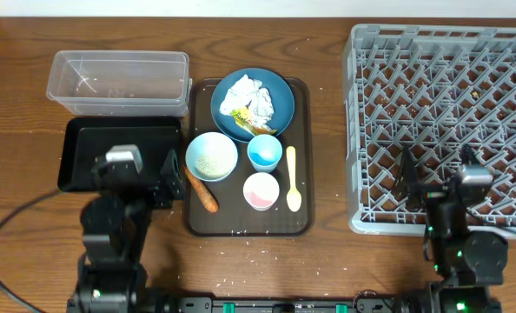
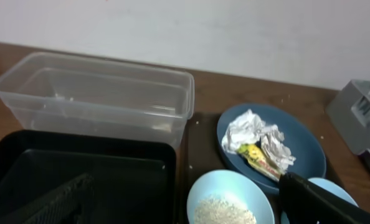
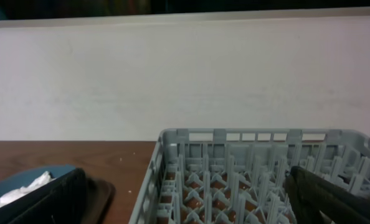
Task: Sort waste into correct bins and load items into the dishwasher rack
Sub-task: 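Reach the left gripper to the blue plate and grasp the white tissue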
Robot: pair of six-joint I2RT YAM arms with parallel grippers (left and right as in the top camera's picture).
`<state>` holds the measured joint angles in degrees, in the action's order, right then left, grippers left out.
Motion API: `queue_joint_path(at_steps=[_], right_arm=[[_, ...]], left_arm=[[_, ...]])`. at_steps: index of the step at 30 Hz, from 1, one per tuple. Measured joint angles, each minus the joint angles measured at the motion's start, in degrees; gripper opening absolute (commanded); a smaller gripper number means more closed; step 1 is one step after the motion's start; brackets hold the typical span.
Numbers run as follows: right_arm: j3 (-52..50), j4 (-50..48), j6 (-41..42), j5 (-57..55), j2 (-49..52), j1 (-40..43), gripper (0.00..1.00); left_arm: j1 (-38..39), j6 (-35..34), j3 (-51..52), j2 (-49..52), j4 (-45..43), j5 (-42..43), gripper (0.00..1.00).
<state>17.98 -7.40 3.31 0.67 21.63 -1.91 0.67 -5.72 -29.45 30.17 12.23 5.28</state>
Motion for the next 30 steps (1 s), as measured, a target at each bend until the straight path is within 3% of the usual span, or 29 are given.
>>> queue_joint_path(at_steps=[10,17,22,26,30], right_arm=[[15.13,5.90,-0.11,2.38,15.15,0.00,0.99],[29.38,22.69,-0.09,2.86,25.05,0.00,0.99],[37.16,31.21,-0.11,3.26,30.60,0.00,0.99],[39.89,32.11,-0.11,4.57,33.77,0.00,0.99],[40.04,32.44,-0.11,5.33,35.21,0.00,0.99]], left_arm=[[0.44,0.00,-17.77,17.49,10.78,0.83,0.95],[0.59,0.00,-42.86,35.43,31.23,0.85,0.95],[2.12,0.00,-58.73,47.91,41.00,0.81,0.95],[6.47,0.22,-67.28,56.81,42.56,0.85,0.95],[10.29,0.24,-68.17,61.29,40.59,1.29,0.95]])
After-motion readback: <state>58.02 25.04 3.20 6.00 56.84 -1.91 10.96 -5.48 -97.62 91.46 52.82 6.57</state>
